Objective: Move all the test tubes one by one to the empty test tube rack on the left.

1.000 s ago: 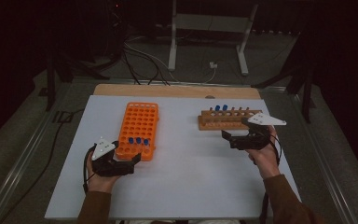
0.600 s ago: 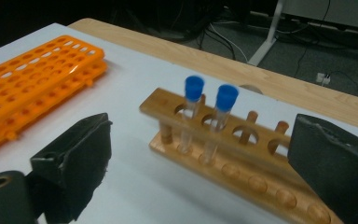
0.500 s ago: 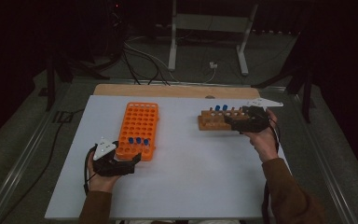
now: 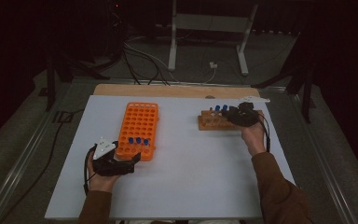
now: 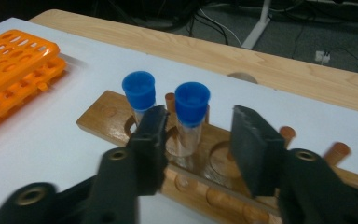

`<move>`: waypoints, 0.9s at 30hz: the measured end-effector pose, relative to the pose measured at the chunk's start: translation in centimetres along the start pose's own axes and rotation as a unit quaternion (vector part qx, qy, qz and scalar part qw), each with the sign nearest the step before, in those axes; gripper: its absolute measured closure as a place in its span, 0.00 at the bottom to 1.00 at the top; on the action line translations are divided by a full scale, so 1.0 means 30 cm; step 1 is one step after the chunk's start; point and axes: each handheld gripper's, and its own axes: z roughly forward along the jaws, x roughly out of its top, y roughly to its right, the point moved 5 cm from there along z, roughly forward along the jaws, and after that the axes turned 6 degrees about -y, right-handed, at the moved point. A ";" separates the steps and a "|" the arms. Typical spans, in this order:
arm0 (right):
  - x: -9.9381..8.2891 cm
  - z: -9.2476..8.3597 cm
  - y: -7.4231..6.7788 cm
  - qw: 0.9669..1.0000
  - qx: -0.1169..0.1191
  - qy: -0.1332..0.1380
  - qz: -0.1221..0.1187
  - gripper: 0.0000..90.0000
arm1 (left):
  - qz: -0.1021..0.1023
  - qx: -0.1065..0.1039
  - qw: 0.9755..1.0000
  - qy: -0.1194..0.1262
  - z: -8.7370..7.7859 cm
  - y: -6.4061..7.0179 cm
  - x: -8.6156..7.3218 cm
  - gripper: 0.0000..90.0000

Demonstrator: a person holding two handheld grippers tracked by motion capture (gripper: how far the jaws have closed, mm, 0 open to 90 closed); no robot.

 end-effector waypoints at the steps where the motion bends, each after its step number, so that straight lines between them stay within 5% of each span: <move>1: 0.000 0.007 -0.002 1.000 -0.001 0.002 0.000 0.65 | 0.000 0.000 1.000 0.000 0.001 0.001 0.000 0.01; 9: -0.003 0.043 -0.019 1.000 -0.004 0.002 -0.019 0.83 | -0.001 0.002 1.000 -0.002 0.003 0.000 -0.001 0.01; 27: 0.005 0.038 -0.037 1.000 -0.010 0.021 -0.008 0.86 | -0.004 0.002 1.000 -0.002 0.002 -0.004 -0.002 0.01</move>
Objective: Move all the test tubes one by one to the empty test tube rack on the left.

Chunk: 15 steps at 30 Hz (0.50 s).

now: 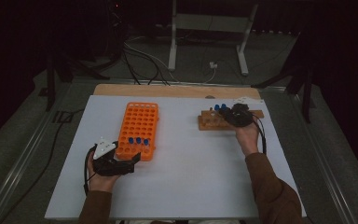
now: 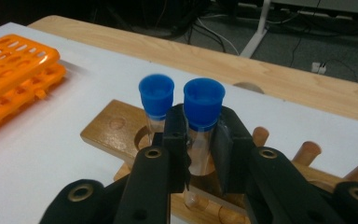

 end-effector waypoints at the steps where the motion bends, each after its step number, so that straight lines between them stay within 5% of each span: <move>1: 0.004 -0.006 -0.001 1.000 0.001 0.002 0.000 0.86 | 0.000 0.000 1.000 0.000 0.000 0.000 0.000 0.01; 15: 0.061 -0.104 0.004 0.999 -0.001 0.037 -0.001 0.85 | -0.006 0.001 1.000 0.011 -0.013 -0.008 0.009 0.01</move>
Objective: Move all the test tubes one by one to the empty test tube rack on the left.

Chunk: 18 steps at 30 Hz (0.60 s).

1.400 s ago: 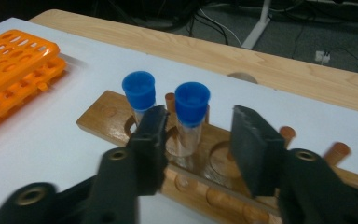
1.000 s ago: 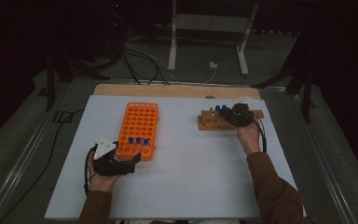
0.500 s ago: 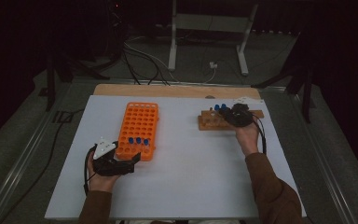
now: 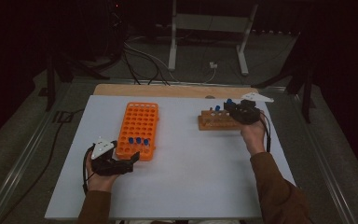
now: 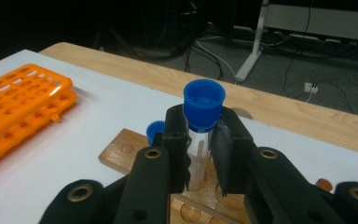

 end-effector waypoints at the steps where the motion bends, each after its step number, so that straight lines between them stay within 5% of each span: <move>1: 0.005 -0.006 0.000 1.000 0.000 0.001 -0.002 0.85 | 0.000 0.000 1.000 0.000 -0.001 -0.001 0.001 0.01; 18: 0.048 -0.101 -0.034 0.999 0.019 0.017 -0.018 0.85 | -0.011 0.009 1.000 0.026 -0.028 -0.017 0.032 0.01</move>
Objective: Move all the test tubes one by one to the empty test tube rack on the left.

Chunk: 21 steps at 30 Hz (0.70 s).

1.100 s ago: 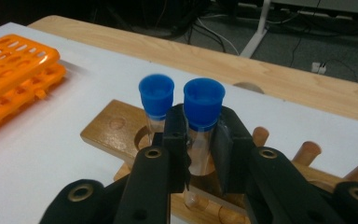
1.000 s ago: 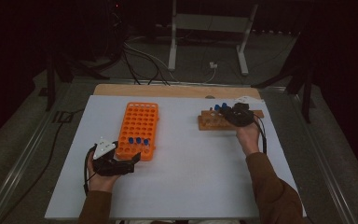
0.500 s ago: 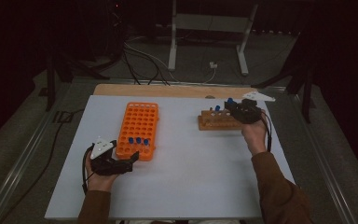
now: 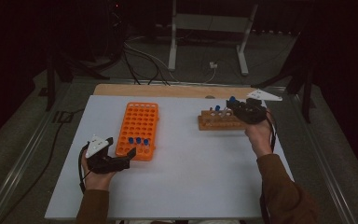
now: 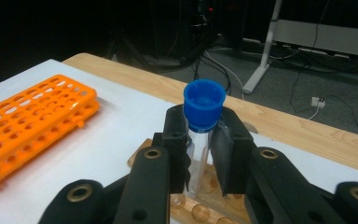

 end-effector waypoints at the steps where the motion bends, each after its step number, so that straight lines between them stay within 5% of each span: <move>1: -0.001 -0.003 -0.005 1.000 0.002 -0.001 -0.001 0.85 | 0.003 -0.001 1.000 0.000 -0.001 0.002 0.002 0.01; 10: -0.015 -0.027 -0.060 0.999 0.032 -0.009 -0.006 0.85 | 0.016 0.002 1.000 0.013 -0.018 0.028 0.026 0.01; 21: -0.044 -0.024 -0.131 0.997 0.076 -0.025 -0.004 0.85 | 0.036 -0.017 0.999 0.030 -0.009 0.114 0.073 0.01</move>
